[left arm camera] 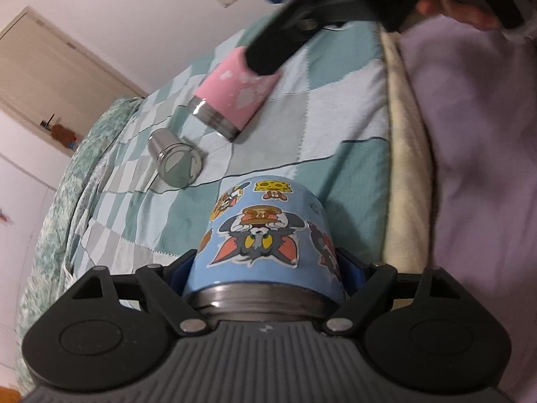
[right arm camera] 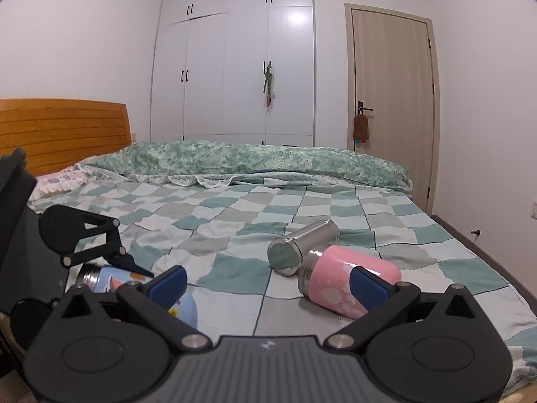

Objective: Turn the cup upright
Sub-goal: 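Bring the blue cup toward the right tool while the right gripper approaches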

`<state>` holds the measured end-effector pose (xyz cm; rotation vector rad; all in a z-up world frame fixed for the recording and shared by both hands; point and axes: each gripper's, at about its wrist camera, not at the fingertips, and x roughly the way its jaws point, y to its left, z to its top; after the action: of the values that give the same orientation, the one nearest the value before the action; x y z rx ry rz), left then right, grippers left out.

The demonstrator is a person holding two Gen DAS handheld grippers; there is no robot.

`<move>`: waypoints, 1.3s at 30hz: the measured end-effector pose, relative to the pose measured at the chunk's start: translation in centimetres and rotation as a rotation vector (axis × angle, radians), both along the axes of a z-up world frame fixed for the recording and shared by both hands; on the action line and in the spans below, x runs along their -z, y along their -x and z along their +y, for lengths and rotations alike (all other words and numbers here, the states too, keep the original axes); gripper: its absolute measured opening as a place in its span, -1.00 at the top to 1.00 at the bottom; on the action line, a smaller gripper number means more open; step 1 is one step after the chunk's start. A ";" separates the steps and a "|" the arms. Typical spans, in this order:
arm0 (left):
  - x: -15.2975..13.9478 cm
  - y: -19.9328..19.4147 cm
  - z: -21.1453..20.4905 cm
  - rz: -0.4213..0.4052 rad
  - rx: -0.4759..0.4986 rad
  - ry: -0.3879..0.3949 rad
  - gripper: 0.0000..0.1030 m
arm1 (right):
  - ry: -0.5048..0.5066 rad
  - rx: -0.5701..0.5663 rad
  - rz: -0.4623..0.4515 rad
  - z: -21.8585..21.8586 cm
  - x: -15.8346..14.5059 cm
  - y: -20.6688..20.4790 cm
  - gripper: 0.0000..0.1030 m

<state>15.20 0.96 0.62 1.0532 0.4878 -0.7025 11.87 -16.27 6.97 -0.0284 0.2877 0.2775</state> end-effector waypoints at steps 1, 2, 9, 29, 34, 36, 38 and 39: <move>0.1 -0.3 0.2 0.000 -0.011 0.017 -0.66 | 0.003 0.001 0.002 0.0 0.1 0.1 -1.00; 0.3 -0.5 0.4 0.004 -0.023 0.027 -0.66 | 0.006 0.002 0.006 -0.1 0.2 0.0 -1.00; 0.5 -0.8 1.5 0.013 -0.099 0.084 -1.00 | 0.015 0.001 0.013 0.0 0.4 -0.3 -1.00; -3.3 9.5 6.3 -0.167 -0.782 0.660 -1.00 | 0.181 -0.341 0.026 3.0 -0.6 -0.1 -1.00; -2.7 10.5 7.3 -0.200 -0.899 0.679 -1.00 | 0.347 -0.514 0.063 5.8 -0.8 -0.8 -1.00; -2.6 10.5 7.8 -0.208 -0.924 0.693 -1.00 | 0.423 -0.572 0.079 7.0 -0.9 -1.3 -1.00; -2.5 10.5 8.2 -0.208 -0.947 0.706 -1.00 | 0.512 -0.622 0.089 8.3 -0.9 -1.9 -1.00; -2.4 10.4 8.4 -0.207 -0.955 0.709 -1.00 | 0.548 -0.642 0.092 9.0 -0.9 -2.2 -1.00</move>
<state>4.80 9.41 2.99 0.1447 0.4445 0.1100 14.02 -7.32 7.87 -0.6593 0.4359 0.8317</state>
